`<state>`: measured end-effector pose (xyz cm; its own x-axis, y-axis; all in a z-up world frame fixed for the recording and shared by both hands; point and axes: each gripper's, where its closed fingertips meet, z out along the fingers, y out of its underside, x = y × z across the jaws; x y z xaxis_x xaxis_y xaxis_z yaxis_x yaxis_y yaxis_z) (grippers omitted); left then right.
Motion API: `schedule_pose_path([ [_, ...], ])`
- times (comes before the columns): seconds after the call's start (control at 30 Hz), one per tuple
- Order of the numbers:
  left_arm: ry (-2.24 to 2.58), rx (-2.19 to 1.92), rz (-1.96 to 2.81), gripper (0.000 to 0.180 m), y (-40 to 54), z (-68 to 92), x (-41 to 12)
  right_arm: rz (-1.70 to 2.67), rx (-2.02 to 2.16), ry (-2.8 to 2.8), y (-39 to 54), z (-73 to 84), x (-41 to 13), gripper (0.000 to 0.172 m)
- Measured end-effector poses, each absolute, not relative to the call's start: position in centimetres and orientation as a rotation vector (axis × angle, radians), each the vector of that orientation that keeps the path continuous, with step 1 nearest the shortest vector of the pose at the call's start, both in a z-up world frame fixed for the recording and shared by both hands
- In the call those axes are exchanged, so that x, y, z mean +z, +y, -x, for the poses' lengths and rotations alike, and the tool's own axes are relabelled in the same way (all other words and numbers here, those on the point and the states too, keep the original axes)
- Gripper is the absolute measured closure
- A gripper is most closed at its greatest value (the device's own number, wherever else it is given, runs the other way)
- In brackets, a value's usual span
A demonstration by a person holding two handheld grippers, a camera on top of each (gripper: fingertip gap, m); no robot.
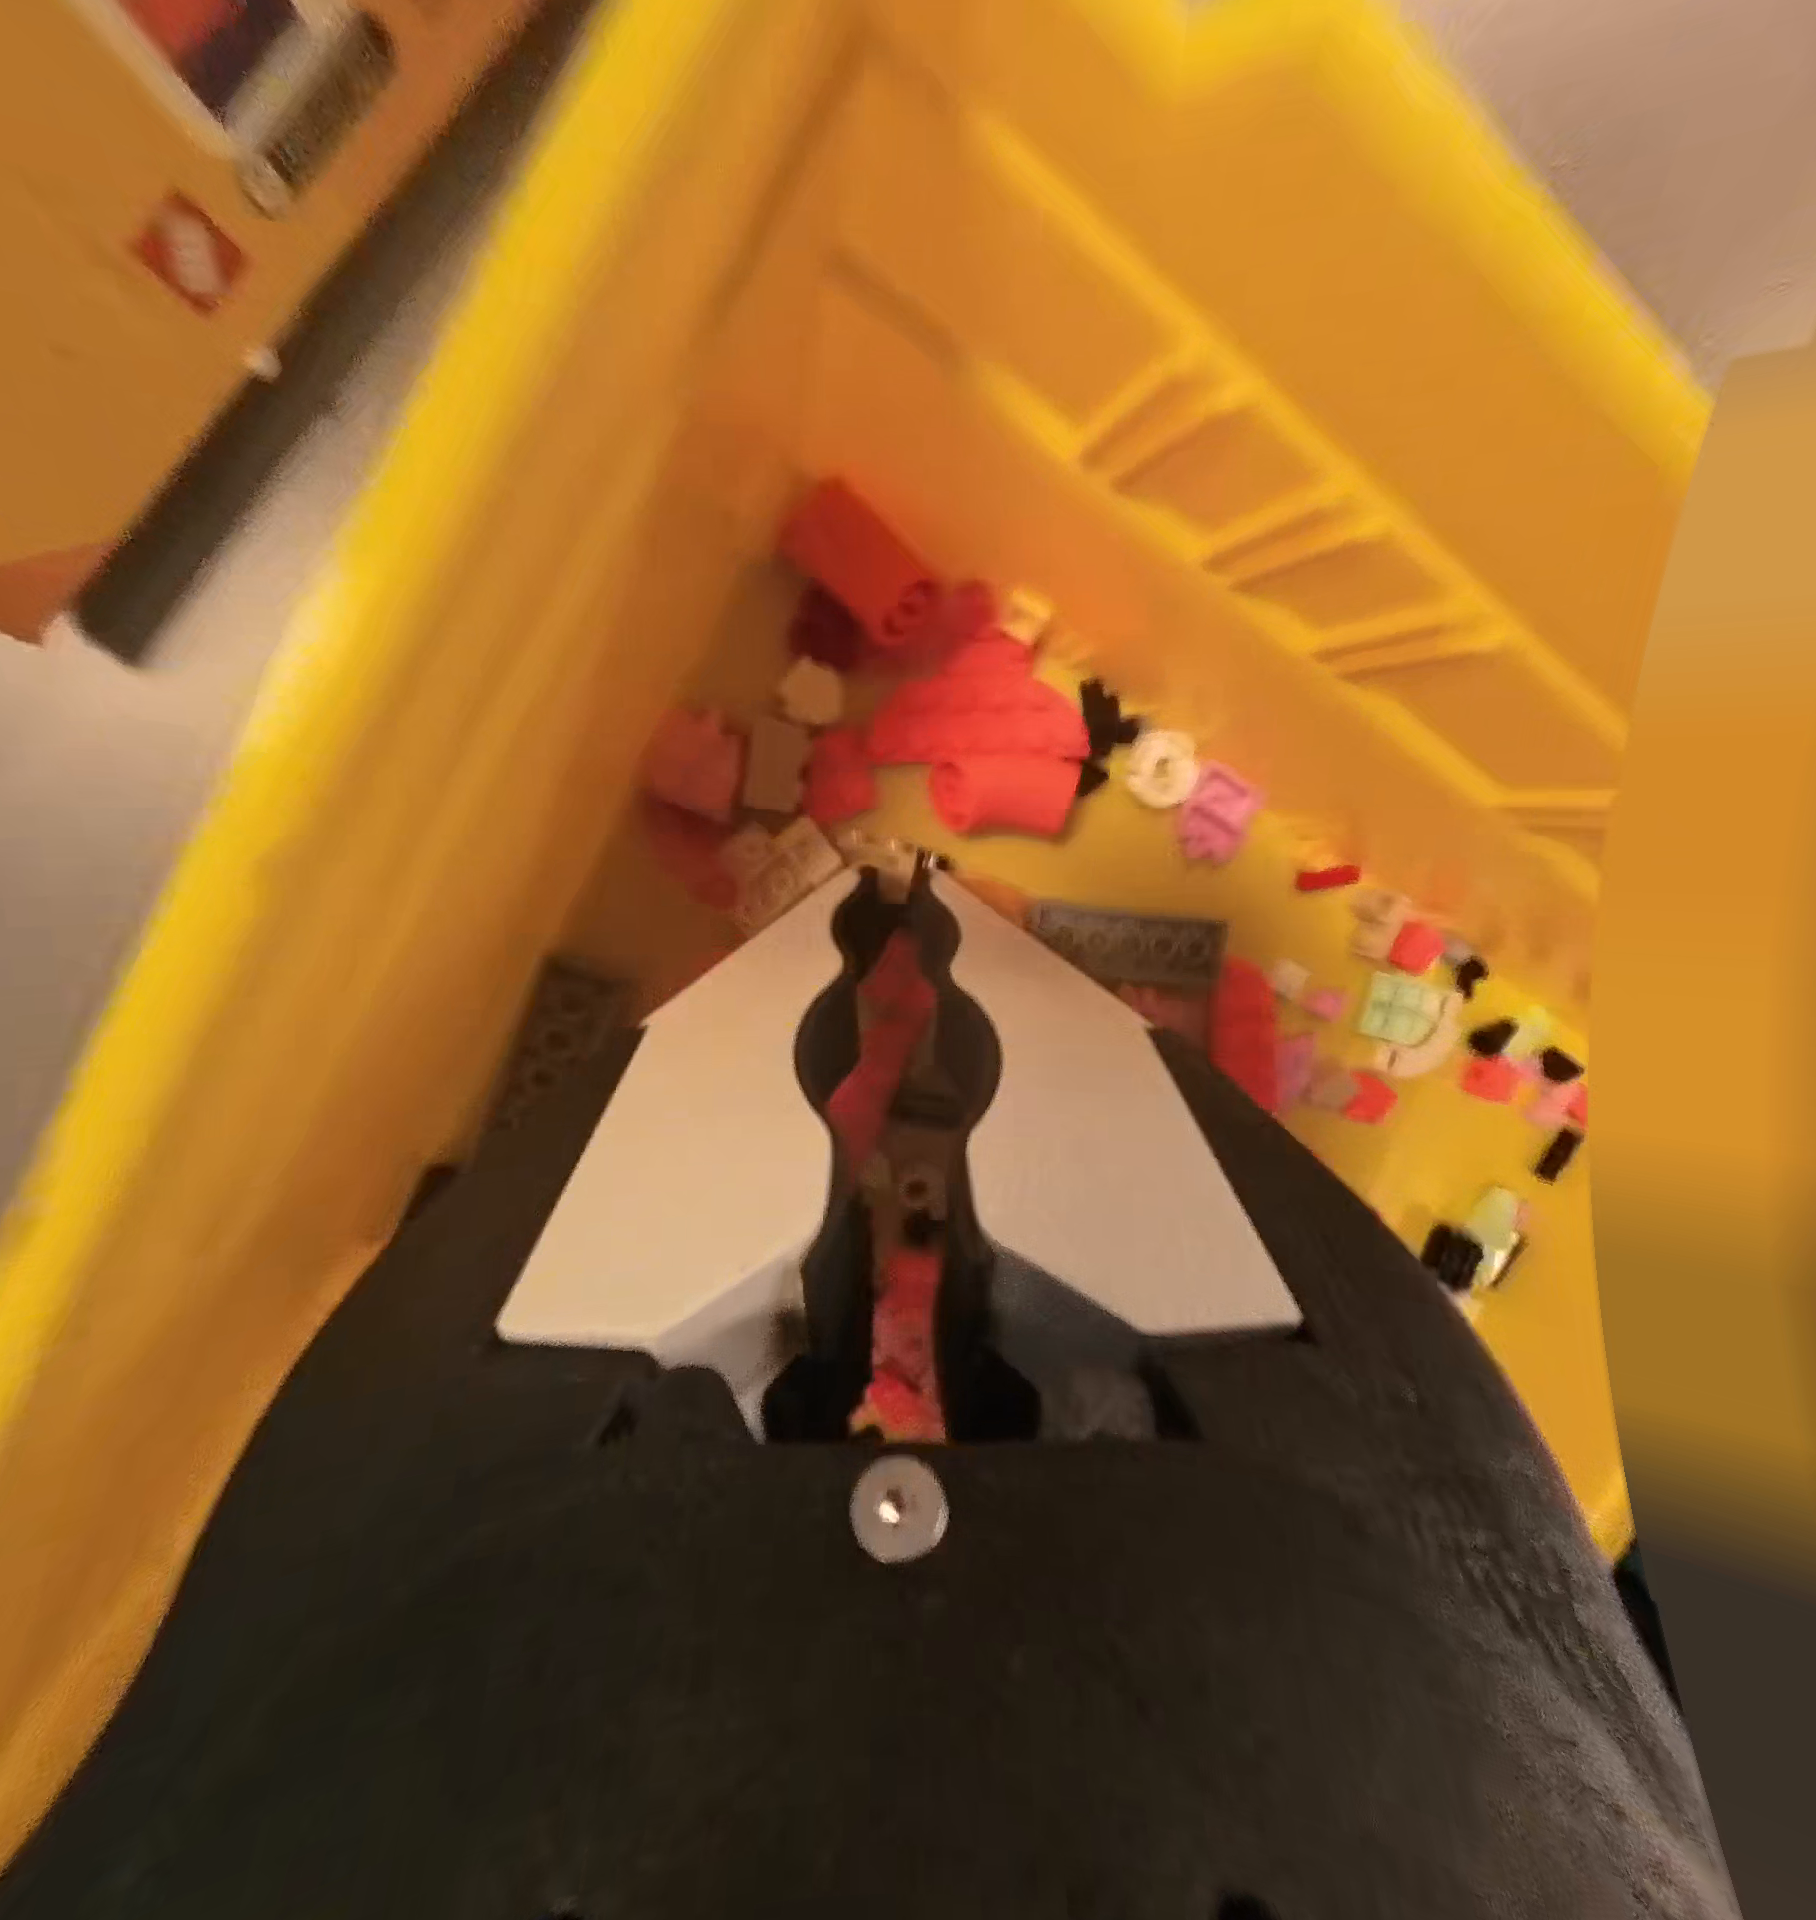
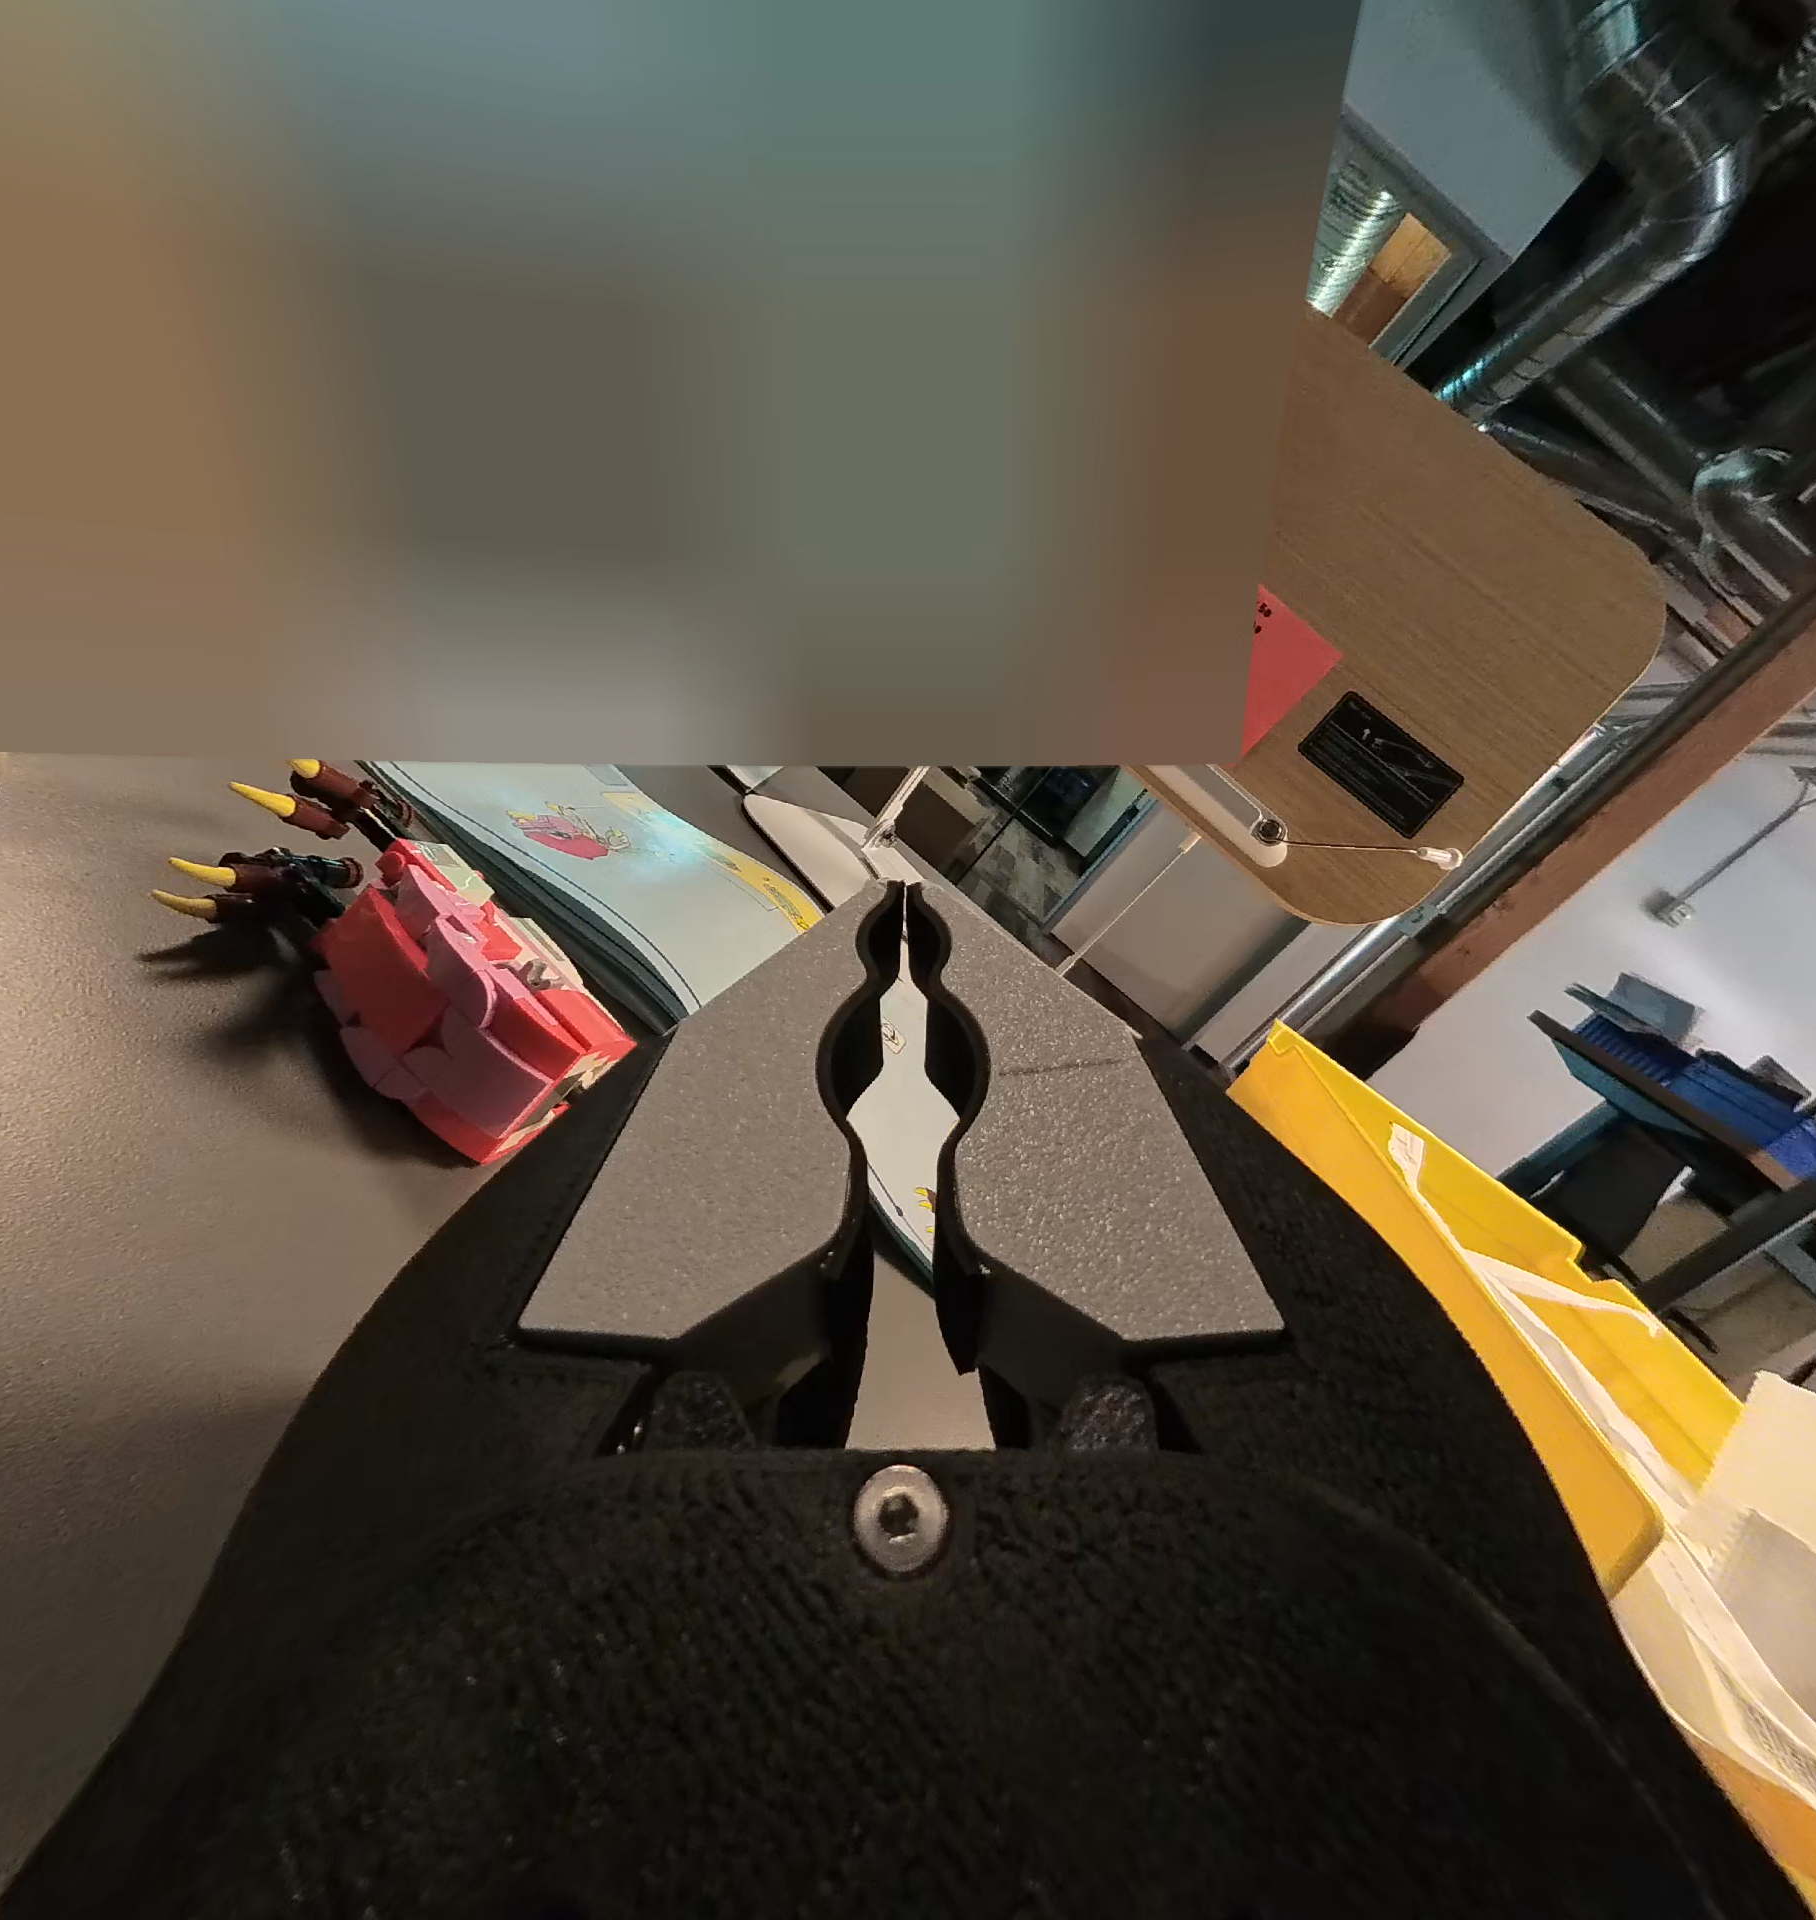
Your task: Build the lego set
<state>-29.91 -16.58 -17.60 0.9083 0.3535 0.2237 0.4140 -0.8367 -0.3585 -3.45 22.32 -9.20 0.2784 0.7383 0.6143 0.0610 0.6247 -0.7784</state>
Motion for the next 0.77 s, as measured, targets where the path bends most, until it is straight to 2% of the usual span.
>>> schedule_pose_path([
  [0.17,-0.547,0.035,2.377,0.174,-14.6,33.2,-12.8,0.8,0.526,-1.225,22.3,3.5,-9.2,0.172],
  [0.77,-0.469,0.108,2.4,0.171,-14.5,33.4,-13.0,0.794,0.523,-1.224,22.2,3.5,-9.2,0.172],
])
